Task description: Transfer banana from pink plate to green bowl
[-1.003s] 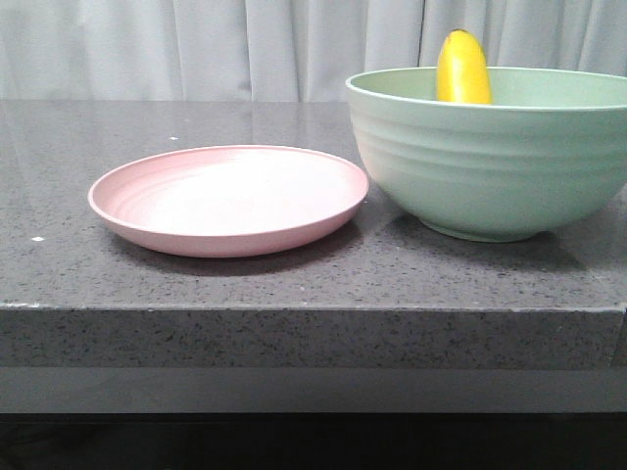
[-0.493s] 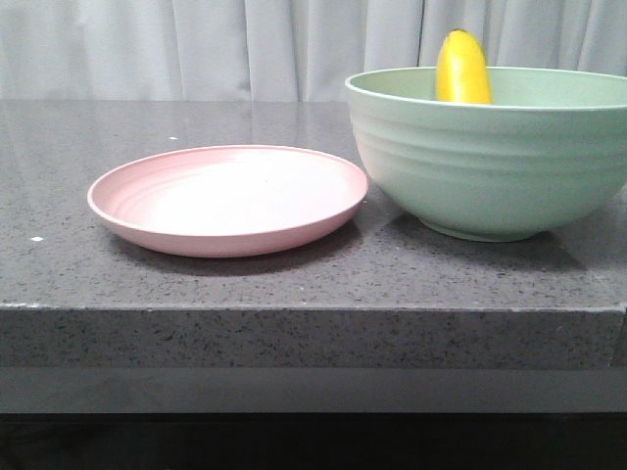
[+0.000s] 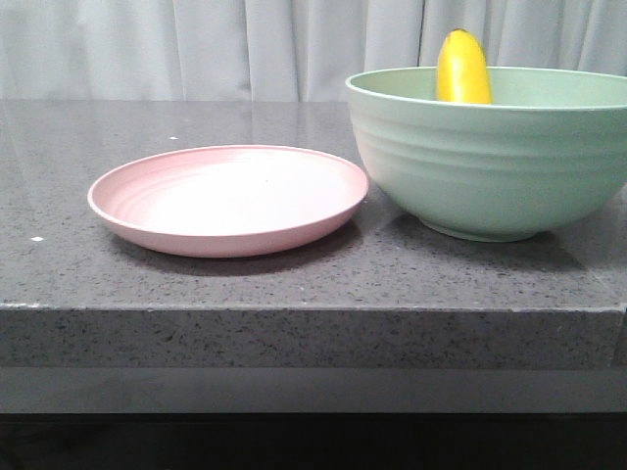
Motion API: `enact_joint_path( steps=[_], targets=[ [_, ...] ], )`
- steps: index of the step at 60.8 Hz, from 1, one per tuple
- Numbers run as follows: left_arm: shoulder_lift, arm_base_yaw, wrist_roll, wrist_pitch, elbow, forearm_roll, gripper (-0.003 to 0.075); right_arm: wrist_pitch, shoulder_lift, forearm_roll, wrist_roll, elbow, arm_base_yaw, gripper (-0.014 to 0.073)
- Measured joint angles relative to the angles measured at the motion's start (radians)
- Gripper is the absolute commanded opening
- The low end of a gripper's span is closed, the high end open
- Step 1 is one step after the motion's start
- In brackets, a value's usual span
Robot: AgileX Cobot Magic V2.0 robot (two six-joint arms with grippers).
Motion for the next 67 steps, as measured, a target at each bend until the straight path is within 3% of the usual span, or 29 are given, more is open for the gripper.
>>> enact_joint_path(
  steps=[19,37,67],
  targets=[
    [0.000,0.000,0.000,0.000,0.000,0.000,-0.0020,-0.035,0.000,0.000,0.000,0.033,0.000,-0.0060],
    [0.000,0.000,0.000,-0.002,0.000,0.000,-0.0020,-0.165,-0.051,0.004,0.000,0.314,-0.053,-0.0060],
    [0.000,0.000,0.000,-0.002,0.000,-0.002,-0.0020,-0.165,-0.054,0.010,0.000,0.323,-0.059,-0.0060]
  ],
)
